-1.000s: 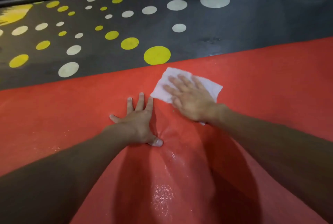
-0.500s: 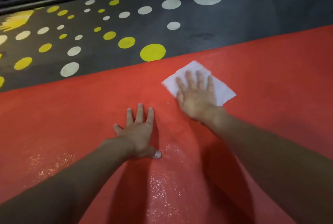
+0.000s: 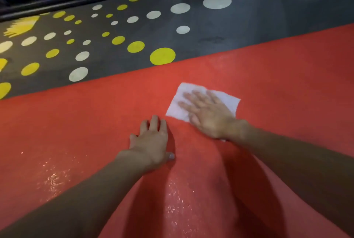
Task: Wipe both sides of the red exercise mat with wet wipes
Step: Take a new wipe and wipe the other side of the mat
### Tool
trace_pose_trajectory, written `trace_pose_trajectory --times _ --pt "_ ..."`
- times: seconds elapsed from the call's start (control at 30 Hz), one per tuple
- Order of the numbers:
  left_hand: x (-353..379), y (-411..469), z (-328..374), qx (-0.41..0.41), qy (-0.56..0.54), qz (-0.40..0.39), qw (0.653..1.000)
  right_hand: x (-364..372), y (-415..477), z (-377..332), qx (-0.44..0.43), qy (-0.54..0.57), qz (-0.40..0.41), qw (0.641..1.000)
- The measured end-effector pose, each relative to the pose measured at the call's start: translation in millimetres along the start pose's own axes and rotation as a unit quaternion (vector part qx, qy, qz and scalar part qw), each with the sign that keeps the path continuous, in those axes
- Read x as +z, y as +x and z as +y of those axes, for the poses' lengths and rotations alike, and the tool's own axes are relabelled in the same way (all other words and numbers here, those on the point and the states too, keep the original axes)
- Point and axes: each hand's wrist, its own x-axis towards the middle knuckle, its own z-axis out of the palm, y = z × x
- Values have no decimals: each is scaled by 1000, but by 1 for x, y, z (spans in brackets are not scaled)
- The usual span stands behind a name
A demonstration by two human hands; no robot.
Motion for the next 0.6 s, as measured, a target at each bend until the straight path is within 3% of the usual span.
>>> trace_pose_trajectory --times 0.1,0.13,0.23,0.3,0.33,0.4,0.47,0.5,0.6 --pt "10 -12 2 24 10 -67 997 -3 0 24 186 4 10 982" --pt "12 -14 3 23 9 -70 997 0 -2 11 206 10 16 978" --pt "14 -16 7 16 6 -46 999 9 -23 -42 75 15 7 997" --pt "16 -22 6 11 0 -31 999 8 -32 -31 -2 10 -6 1000" --pt "16 -24 7 10 0 -25 1000 4 -30 -15 19 9 -3 1000" --pt "18 -29 11 4 -2 -11 1000 1 -27 4 155 1 8 988" --pt "19 -33 17 -1 -12 -1 1000 6 -29 -19 239 15 16 971" --pt "19 -34 18 -2 -19 0 1000 10 -31 -39 214 20 16 976" --pt "20 -38 15 17 -32 -23 999 15 -53 -60 29 11 -12 999"
